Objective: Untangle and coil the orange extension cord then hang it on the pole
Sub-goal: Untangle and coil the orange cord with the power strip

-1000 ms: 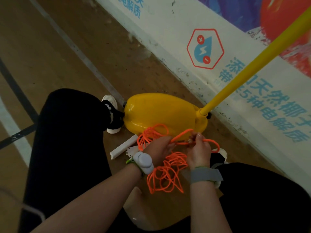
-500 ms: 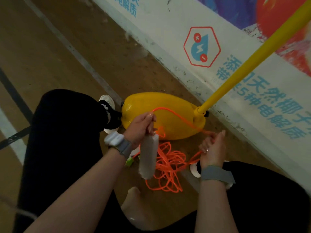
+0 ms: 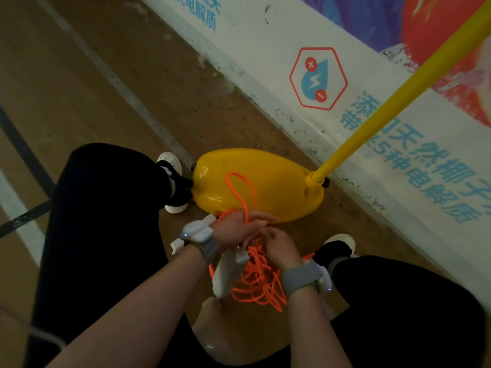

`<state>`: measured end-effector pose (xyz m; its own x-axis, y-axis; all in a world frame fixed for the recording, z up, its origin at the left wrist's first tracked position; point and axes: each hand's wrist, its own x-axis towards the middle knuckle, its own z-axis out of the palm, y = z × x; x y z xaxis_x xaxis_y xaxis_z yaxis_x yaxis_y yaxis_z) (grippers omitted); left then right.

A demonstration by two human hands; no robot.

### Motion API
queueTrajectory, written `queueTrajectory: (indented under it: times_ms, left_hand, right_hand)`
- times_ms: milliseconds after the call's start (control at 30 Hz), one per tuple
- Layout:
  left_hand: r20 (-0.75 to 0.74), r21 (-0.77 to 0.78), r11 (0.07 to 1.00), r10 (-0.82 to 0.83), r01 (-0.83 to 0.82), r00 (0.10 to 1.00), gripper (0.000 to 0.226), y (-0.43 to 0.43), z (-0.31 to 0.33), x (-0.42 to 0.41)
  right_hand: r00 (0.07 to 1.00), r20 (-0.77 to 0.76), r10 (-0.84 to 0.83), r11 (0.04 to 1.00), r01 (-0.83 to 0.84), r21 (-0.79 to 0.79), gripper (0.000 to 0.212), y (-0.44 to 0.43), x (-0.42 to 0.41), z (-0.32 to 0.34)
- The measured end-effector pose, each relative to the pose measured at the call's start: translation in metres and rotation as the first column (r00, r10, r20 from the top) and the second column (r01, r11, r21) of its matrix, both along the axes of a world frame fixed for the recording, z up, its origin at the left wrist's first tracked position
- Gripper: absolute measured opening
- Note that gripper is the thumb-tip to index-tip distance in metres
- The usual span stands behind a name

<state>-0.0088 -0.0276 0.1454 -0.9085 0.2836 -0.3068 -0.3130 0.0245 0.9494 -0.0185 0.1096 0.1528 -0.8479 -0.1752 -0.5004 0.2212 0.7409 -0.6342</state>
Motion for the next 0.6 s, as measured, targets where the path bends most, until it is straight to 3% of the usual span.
queueTrajectory:
  times_ms: [100,233,367,467,600]
  left_hand:
    - [-0.142,-0.148,0.988,0.018,-0.039,0.99,0.031,0.001,-0.013,0.003]
    - [-0.203,-0.249,0.961,0.068,-0.119,0.977,0.03,0.004,-0.034,-0.001]
    - [-0.213,-0.378,0.926,-0.083,-0.004,0.973,0.03,0.008,-0.042,-0.001]
    - [-0.235,-0.484,0.875,-0.156,0.023,0.959,0.039,0.005,-0.039,0.0]
    - [-0.266,-0.679,0.733,-0.196,-0.039,0.944,0.054,-0.005,-0.028,-0.005]
  right_hand:
    - [0.97,0.123,0.208,0.97,-0.22,0.1,0.029,-0.003,0.004,-0.009]
    - [0.941,0.175,0.291,0.944,-0.312,0.105,0.035,-0.008,0.003,-0.009]
    - [0.957,0.17,0.237,0.972,-0.233,-0.041,0.052,-0.013,0.008,-0.007]
    - [0.974,0.188,0.128,0.975,-0.089,-0.205,0.039,-0.015,0.013,-0.004]
    - [0.942,0.333,0.033,0.861,0.142,-0.488,0.028,-0.016,0.014,0.01]
